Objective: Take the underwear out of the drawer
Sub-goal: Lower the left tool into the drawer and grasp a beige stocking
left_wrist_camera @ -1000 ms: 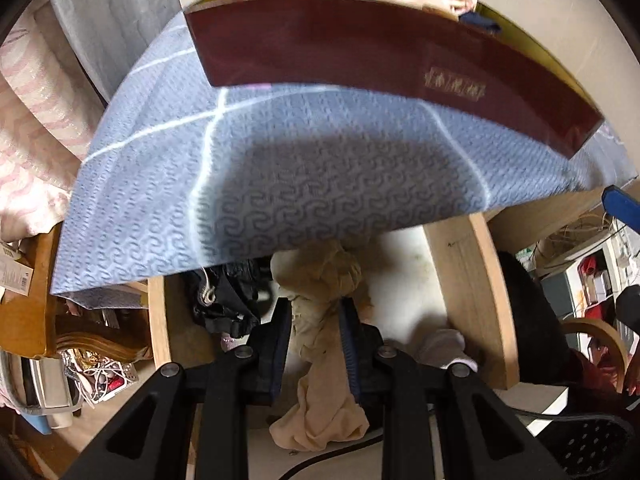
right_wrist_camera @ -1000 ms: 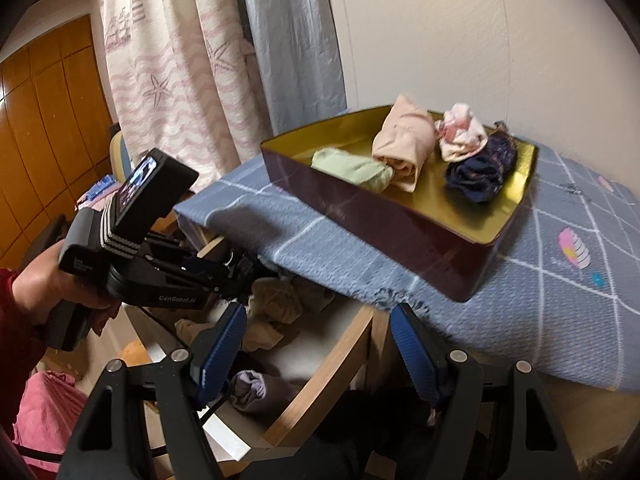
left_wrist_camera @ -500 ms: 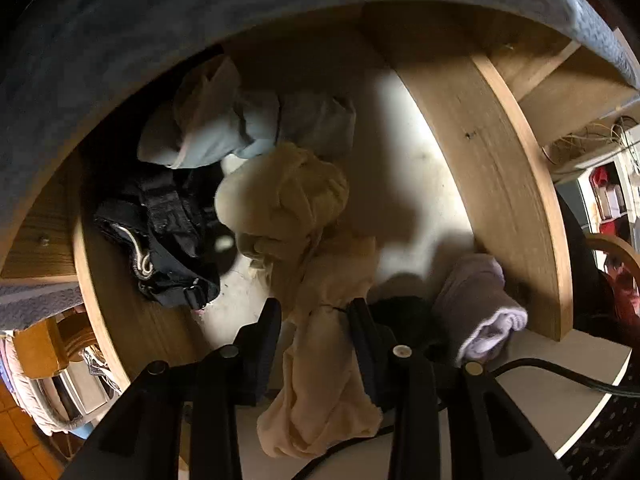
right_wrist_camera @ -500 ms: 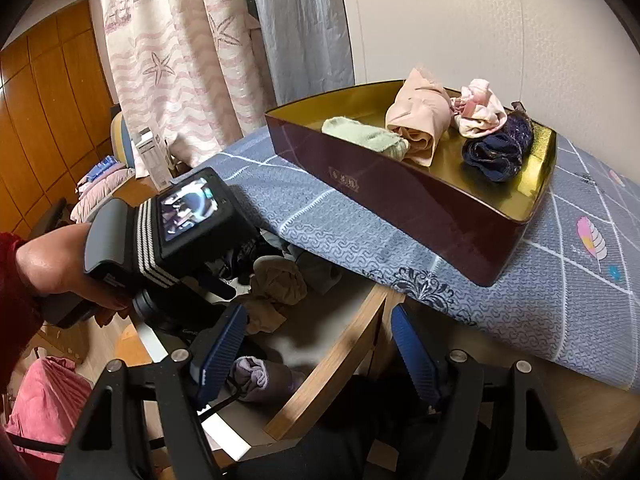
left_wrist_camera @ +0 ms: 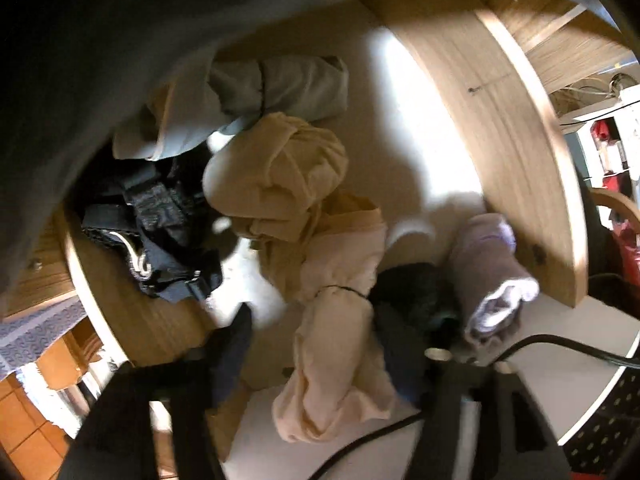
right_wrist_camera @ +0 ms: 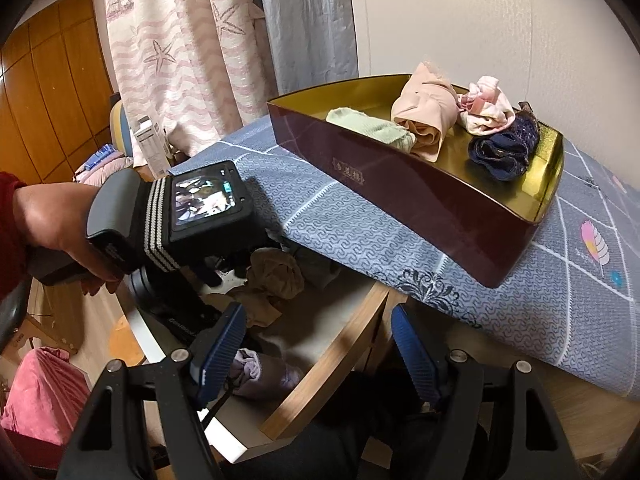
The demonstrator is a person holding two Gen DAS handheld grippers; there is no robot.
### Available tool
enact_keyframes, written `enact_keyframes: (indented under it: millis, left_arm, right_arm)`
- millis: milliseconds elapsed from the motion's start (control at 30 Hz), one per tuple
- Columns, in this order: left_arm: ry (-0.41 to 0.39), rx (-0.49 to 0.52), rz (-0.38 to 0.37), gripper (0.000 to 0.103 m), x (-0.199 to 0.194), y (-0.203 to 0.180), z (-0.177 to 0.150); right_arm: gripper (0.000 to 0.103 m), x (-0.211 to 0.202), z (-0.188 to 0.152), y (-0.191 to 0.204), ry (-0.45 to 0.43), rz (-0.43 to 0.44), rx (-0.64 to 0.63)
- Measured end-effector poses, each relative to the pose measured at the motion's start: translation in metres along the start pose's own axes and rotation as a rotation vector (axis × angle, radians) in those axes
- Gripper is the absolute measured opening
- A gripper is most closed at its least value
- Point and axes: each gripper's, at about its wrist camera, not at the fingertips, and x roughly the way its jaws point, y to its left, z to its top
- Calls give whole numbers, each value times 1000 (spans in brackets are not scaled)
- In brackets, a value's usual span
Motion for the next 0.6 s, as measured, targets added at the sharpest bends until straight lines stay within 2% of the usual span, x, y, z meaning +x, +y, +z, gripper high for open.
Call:
enact_keyframes:
  millis: [233,300,333,400,433,600]
  left_arm:
    - [-31,-6,28,76,4,0,-11]
    - [-22,-1,11,50,8,-5,-16]
    - [-28,-1,-20,31,9,-6,-19]
    - [-60,2,9,31,9,-12,-28]
    - [-102,-6,22,31,4,-12,-31]
    - [-243,-70,13,30,-19,-3,-53]
  right_arm:
    - [76,-1,0,2,-3,4,-5]
    - [76,-1,0,2,-4,-1,-7]
    - [76,-2,0,2,-7,-5,-7]
    - [76,-3,1,1,-11,-6,-7]
    - [76,-3,0,0,-11,-5,-8]
    - [76,3,0,2,9,9,-34]
